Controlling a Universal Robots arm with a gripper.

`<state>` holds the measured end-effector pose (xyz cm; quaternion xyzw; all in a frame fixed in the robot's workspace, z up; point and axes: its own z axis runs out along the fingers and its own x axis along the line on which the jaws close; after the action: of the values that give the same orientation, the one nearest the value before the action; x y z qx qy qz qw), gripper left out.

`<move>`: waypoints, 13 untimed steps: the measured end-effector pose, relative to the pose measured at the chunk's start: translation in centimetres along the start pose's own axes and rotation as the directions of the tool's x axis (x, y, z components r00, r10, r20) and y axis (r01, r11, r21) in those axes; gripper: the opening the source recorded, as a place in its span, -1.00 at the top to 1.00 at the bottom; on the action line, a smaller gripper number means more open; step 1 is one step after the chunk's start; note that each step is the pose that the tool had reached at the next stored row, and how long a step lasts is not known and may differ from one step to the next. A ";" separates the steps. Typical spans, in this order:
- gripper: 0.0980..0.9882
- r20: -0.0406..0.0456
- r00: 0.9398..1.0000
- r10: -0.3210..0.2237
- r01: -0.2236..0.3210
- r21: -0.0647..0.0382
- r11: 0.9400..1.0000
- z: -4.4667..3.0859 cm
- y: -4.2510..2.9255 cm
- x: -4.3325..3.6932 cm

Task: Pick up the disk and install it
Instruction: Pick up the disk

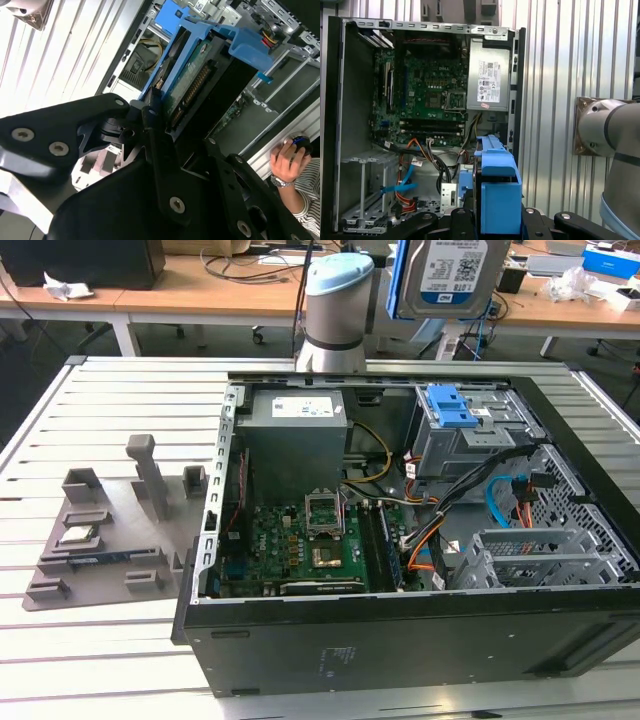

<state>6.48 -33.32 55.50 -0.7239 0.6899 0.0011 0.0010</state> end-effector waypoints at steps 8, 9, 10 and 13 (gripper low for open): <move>0.41 -0.001 1.000 0.000 0.000 0.000 1.000 0.00 -1.59 0.06; 0.41 -0.001 1.000 0.000 0.000 0.000 1.000 0.00 -1.59 0.06; 0.41 -0.001 1.000 0.000 0.000 0.000 1.000 0.00 -1.60 0.06; 0.41 -0.001 1.000 0.000 0.000 0.000 1.000 -0.01 -1.60 0.12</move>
<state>8.09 -33.37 55.51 -0.7239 0.6899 0.0008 0.0006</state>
